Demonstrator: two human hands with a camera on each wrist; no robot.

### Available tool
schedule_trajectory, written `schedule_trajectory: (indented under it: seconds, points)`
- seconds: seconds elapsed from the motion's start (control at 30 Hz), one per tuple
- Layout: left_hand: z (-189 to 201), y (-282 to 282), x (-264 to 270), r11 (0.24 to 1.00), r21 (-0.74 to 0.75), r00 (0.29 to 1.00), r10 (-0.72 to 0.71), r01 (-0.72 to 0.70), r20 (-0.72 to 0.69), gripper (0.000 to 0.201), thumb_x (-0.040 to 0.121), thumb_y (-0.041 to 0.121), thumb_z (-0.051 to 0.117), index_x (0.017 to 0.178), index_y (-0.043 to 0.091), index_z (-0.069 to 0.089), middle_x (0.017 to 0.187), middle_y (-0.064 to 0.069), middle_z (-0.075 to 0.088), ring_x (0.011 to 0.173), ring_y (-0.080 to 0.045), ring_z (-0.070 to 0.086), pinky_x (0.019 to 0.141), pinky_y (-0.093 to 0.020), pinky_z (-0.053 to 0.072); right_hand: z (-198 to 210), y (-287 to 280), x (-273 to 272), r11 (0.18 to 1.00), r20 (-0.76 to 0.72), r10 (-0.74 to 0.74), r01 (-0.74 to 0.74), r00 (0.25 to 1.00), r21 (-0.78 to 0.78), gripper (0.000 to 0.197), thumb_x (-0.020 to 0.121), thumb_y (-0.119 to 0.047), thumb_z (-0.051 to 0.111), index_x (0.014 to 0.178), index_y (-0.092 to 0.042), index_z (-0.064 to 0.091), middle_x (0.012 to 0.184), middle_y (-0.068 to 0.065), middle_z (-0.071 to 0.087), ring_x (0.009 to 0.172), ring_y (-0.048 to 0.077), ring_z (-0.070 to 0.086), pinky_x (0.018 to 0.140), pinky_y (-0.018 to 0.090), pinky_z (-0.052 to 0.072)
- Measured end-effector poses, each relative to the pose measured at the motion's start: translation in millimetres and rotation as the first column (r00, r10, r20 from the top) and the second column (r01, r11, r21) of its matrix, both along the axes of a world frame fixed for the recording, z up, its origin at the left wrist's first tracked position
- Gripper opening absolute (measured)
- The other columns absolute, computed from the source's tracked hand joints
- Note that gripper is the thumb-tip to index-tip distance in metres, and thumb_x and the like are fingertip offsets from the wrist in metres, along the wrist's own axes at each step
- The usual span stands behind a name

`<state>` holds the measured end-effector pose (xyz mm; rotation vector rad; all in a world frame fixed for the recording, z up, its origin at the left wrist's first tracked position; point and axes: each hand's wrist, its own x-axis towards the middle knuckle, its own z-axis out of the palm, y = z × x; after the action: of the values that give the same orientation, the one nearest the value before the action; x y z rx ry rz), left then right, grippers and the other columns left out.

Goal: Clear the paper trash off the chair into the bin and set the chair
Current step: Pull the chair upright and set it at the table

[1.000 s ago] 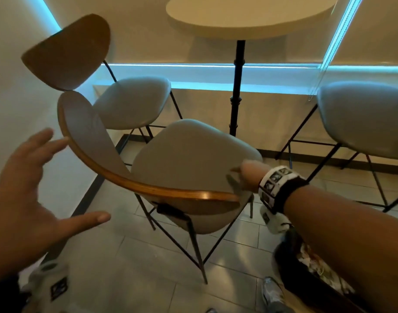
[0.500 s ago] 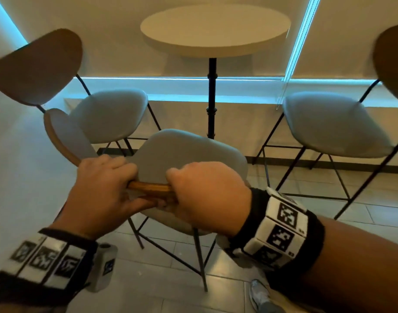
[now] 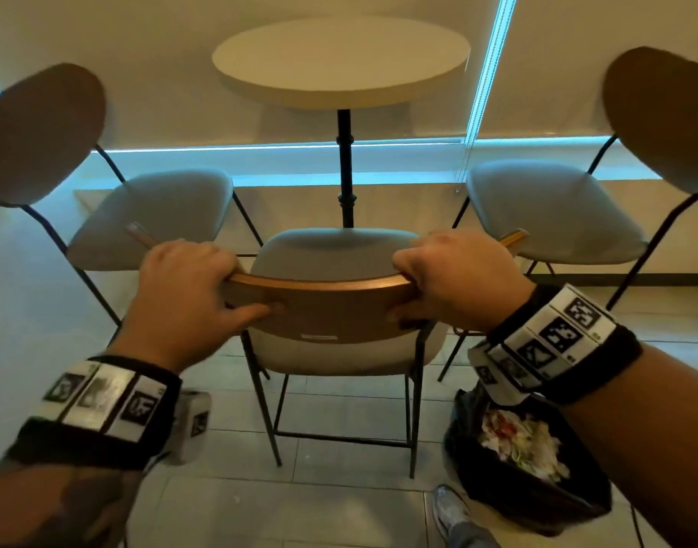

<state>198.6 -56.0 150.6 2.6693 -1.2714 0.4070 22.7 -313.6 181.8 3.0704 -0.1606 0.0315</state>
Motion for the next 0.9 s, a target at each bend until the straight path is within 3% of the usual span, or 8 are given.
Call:
schedule_trajectory:
  seconds: [0.13,0.3,0.37,0.5,0.63,0.73,0.83,0.9]
  points:
    - [-4.2,-11.7,6.8,1.000,0.004,0.999,-0.027,0.027,0.042,0.048,0.077,0.081,0.049,0.074,0.033,0.047,0.075,0.009,0.046,0.080,-0.019,0.045,0.089,-0.048,0.037,-1.8,-13.7,4.4,0.999,0.000,-0.045,0.045,0.999,-0.012,0.042,0.074,-0.071,0.069,0.075,-0.035,0.048,0.080,-0.010,0.058,0.074,0.012,0.056,0.063,0.028,0.043]
    - [-9.1,-28.0,7.6,0.997,-0.055,0.997,-0.048,0.051,0.055,0.045,0.079,0.077,0.056,0.077,0.035,0.043,0.076,0.008,0.043,0.081,-0.016,0.039,0.087,-0.047,0.034,-0.6,-30.8,11.7,0.998,0.048,-0.029,0.031,0.998,-0.048,0.046,0.068,-0.073,0.072,0.070,-0.035,0.046,0.070,-0.012,0.051,0.065,0.012,0.048,0.059,0.026,0.031]
    - [-9.3,-36.2,10.0,0.996,-0.068,0.997,-0.060,0.064,0.056,0.046,0.079,0.075,0.062,0.076,0.034,0.043,0.076,0.009,0.041,0.080,-0.016,0.038,0.085,-0.046,0.033,-0.2,-38.2,15.3,0.999,0.066,-0.037,0.039,0.997,-0.033,0.045,0.067,-0.073,0.073,0.069,-0.035,0.048,0.069,-0.011,0.052,0.065,0.013,0.048,0.059,0.027,0.034]
    - [-8.4,-44.7,25.6,0.994,-0.079,0.996,-0.066,0.071,0.065,0.052,0.075,0.079,0.054,0.072,0.027,0.051,0.073,0.009,0.040,0.078,-0.017,0.037,0.082,-0.044,0.030,-5.2,-45.5,27.6,0.998,0.067,-0.043,0.045,0.997,-0.034,0.045,0.069,-0.073,0.071,0.078,-0.030,0.064,0.075,-0.007,0.059,0.071,0.015,0.054,0.061,0.029,0.038]
    - [-4.2,-53.4,39.7,0.996,-0.071,0.996,-0.049,0.054,0.078,0.063,0.073,0.087,0.047,0.068,0.024,0.051,0.069,0.007,0.041,0.073,-0.020,0.040,0.078,-0.039,0.023,-7.5,-54.7,42.0,0.999,0.096,-0.044,0.046,0.994,-0.018,0.047,0.068,-0.076,0.069,0.077,-0.030,0.065,0.074,-0.008,0.058,0.070,0.016,0.056,0.061,0.030,0.044]
    - [-3.7,-60.5,44.9,0.994,-0.091,0.996,-0.045,0.052,0.072,0.063,0.073,0.086,0.048,0.068,0.024,0.051,0.069,0.008,0.041,0.073,-0.019,0.040,0.078,-0.038,0.023,-9.8,-63.6,49.0,1.000,0.125,-0.011,0.012,0.992,-0.002,0.047,0.068,-0.076,0.069,0.074,-0.030,0.060,0.072,-0.009,0.055,0.068,0.014,0.053,0.061,0.029,0.041]
    - [-3.2,-64.6,48.8,0.992,-0.111,0.998,-0.052,0.055,0.038,0.058,0.074,0.085,0.051,0.070,0.027,0.052,0.070,0.010,0.042,0.075,-0.020,0.044,0.080,-0.041,0.029,-9.5,-69.5,54.3,0.999,0.157,0.031,-0.033,0.987,0.011,0.049,0.068,-0.076,0.069,0.076,-0.028,0.059,0.071,-0.010,0.051,0.066,0.013,0.047,0.060,0.028,0.036]
    - [-2.9,-64.4,52.6,0.991,-0.112,0.997,-0.078,0.077,-0.006,0.060,0.072,0.086,0.053,0.081,0.027,0.061,0.081,0.008,0.053,0.086,-0.022,0.051,0.088,-0.044,0.033,-11.8,-75.7,56.8,0.996,0.223,0.042,-0.059,0.974,0.070,0.053,0.070,-0.080,0.062,0.078,-0.027,0.057,0.073,-0.010,0.052,0.068,0.012,0.046,0.060,0.028,0.034]
